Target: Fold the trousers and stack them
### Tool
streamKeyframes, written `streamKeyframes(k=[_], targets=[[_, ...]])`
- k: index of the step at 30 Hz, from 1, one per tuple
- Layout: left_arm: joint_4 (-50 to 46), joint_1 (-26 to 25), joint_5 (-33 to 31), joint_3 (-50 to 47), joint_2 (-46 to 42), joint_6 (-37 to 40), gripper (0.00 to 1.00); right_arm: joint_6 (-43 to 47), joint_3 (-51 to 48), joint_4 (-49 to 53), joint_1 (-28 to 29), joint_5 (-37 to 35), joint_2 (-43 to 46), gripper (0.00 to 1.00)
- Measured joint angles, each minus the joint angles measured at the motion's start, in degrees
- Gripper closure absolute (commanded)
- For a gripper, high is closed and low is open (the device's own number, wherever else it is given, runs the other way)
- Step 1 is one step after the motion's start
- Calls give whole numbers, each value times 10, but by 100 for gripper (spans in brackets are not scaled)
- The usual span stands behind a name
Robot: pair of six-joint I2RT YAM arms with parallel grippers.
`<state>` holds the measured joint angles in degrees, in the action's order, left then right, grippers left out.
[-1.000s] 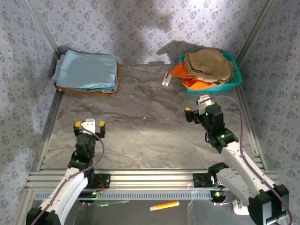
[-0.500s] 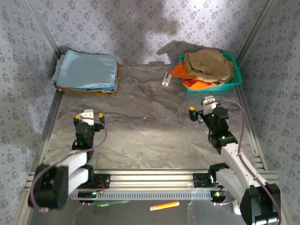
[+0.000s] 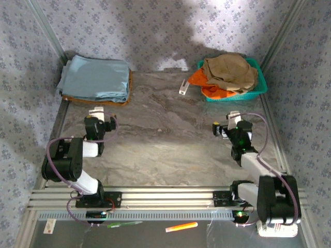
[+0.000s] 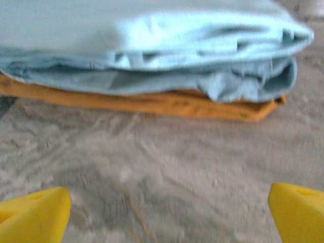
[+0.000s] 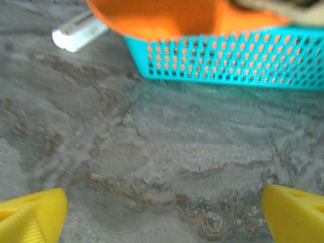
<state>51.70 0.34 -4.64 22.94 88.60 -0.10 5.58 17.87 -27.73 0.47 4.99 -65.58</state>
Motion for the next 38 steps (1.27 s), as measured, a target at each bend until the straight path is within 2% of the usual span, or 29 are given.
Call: streamKeyframes(k=[8, 10, 22, 38], targets=[[-46, 12, 19, 9, -1, -11, 0, -13, -7, -192, -35, 15, -192, 0], [-51, 12, 19, 9, -1, -11, 0, -16, 4, -174, -35, 12, -211, 0], [-55, 12, 19, 9, -1, -11, 0, -36, 43, -176, -28, -51, -217, 0], [-57, 12, 19, 9, -1, -11, 0, -36, 43, -175, -25, -59, -217, 0]])
